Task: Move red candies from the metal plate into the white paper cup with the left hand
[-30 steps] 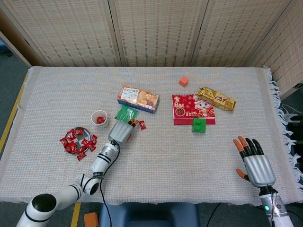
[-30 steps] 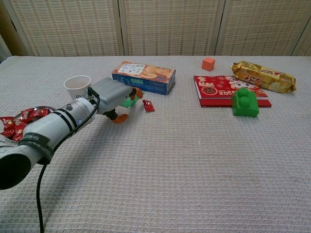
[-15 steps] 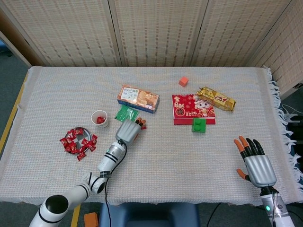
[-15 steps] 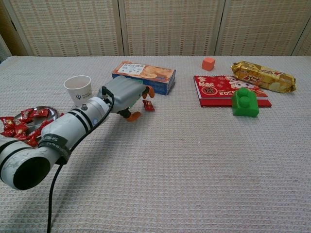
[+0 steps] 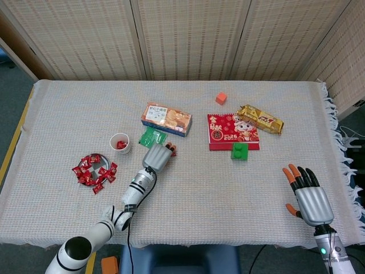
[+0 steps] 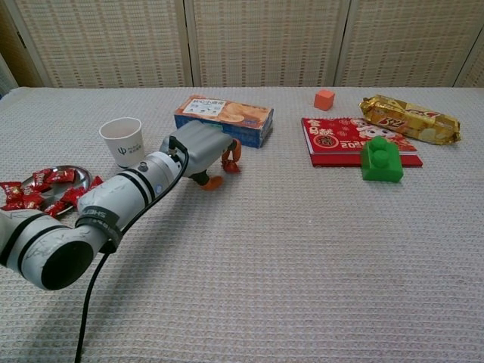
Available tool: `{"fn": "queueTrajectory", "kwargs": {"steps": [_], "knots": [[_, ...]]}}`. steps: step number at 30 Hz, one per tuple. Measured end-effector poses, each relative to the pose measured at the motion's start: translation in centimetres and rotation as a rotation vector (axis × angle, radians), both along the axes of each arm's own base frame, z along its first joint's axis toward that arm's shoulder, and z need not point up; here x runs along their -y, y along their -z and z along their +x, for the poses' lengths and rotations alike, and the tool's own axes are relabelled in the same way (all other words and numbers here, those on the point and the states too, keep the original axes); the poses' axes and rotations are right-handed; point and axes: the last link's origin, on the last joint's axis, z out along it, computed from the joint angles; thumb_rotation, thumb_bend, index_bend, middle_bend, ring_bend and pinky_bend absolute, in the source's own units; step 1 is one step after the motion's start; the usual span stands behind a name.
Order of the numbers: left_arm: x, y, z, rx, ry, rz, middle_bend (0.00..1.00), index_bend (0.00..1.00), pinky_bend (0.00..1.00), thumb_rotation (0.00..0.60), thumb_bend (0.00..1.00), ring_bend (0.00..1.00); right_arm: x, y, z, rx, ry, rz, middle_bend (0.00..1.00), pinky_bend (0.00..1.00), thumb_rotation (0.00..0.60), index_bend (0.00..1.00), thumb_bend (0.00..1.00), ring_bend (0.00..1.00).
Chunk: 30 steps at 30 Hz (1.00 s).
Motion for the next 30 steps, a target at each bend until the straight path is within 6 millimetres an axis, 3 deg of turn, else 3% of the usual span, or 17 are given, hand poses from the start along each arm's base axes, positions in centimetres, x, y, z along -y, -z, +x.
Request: {"fn": "queueTrajectory", "kwargs": {"steps": [6, 16, 22, 30], "knots": [[-0.1, 0.0, -0.4, -0.008, -0.003, 0.006, 0.49, 0.46, 1.00, 0.600, 0.39, 0.89, 0.0, 0.0, 0.0, -0.002, 0.000, -0.001, 0.00, 0.08, 0.600, 0.00, 0.12, 0.00], [0.3, -1.5, -0.8, 0.038, 0.042, 0.045, 0.52, 0.49, 1.00, 0.600, 0.39, 0.89, -0.1, 0.1, 0.0, -0.005, 0.000, 0.003, 0.00, 0.08, 0.600, 0.00, 0.12, 0.00], [1.0, -4.2, -1.5, 0.112, 0.077, 0.080, 0.52, 0.49, 1.00, 0.600, 0.39, 0.89, 0.0, 0.4, 0.0, -0.011, 0.000, 0.012, 0.00, 0.09, 0.600, 0.00, 0.12, 0.00], [1.5, -10.9, -2.9, 0.126, 0.064, 0.176, 0.51, 0.48, 1.00, 0.600, 0.38, 0.89, 0.1, 0.8, 0.1, -0.021, 0.001, 0.017, 0.00, 0.09, 0.600, 0.00, 0.12, 0.00]]}}
